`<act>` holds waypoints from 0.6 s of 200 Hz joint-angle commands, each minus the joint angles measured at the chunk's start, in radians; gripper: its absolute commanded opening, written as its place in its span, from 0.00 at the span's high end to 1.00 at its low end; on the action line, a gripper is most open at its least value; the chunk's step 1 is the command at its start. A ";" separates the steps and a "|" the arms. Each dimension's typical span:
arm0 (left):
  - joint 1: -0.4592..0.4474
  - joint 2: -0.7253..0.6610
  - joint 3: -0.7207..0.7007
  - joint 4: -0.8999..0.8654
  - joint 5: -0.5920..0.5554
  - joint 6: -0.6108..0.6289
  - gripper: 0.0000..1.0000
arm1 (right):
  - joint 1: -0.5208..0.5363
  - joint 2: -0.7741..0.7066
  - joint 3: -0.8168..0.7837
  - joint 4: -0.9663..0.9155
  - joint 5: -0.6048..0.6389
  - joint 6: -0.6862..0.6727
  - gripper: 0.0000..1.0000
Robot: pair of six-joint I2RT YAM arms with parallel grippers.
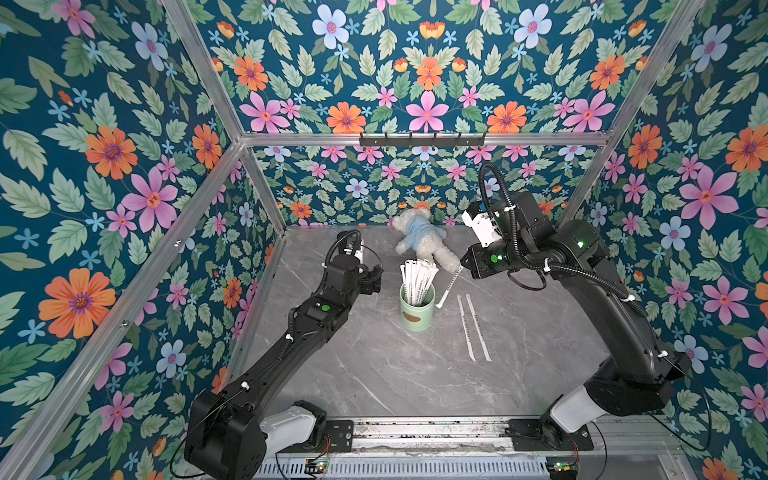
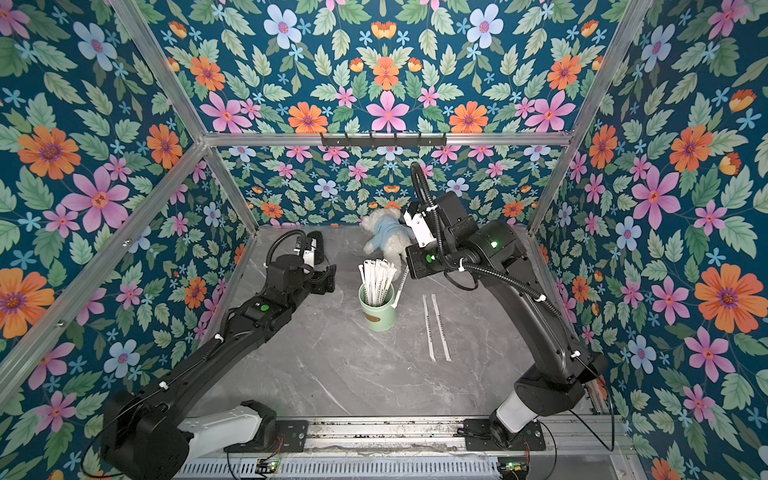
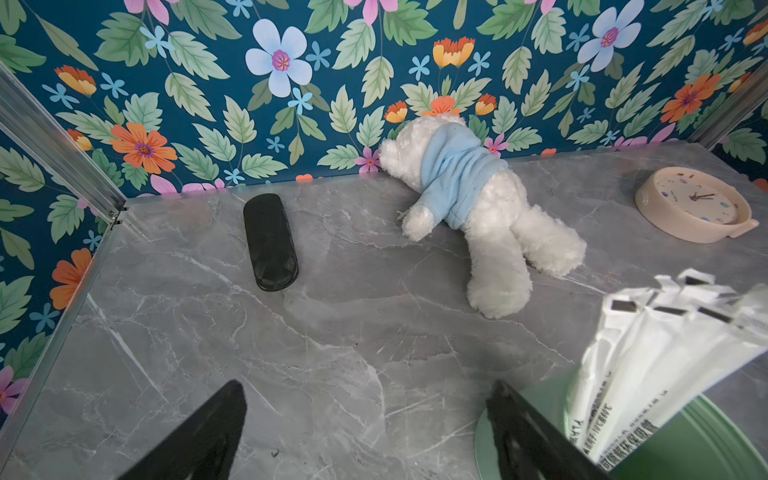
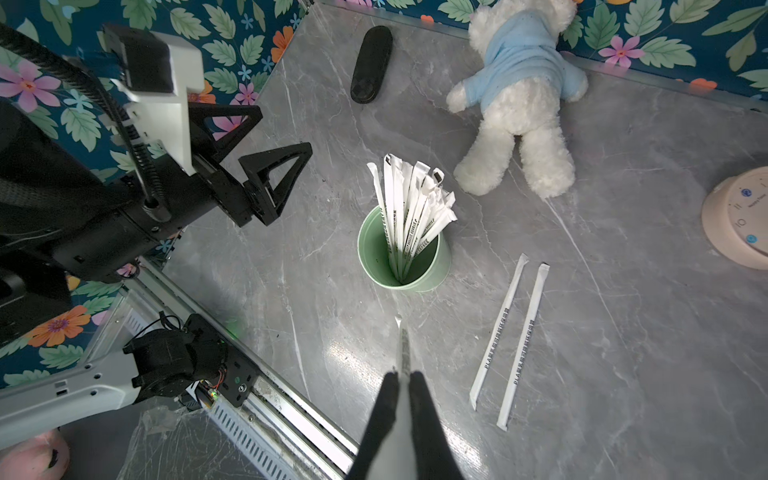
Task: Take the straws out of the storage container
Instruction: Place the straw at the center of the board.
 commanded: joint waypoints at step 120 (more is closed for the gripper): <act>-0.003 0.022 0.009 0.010 0.003 0.008 0.07 | -0.203 0.125 -0.081 -0.312 0.068 -0.076 0.93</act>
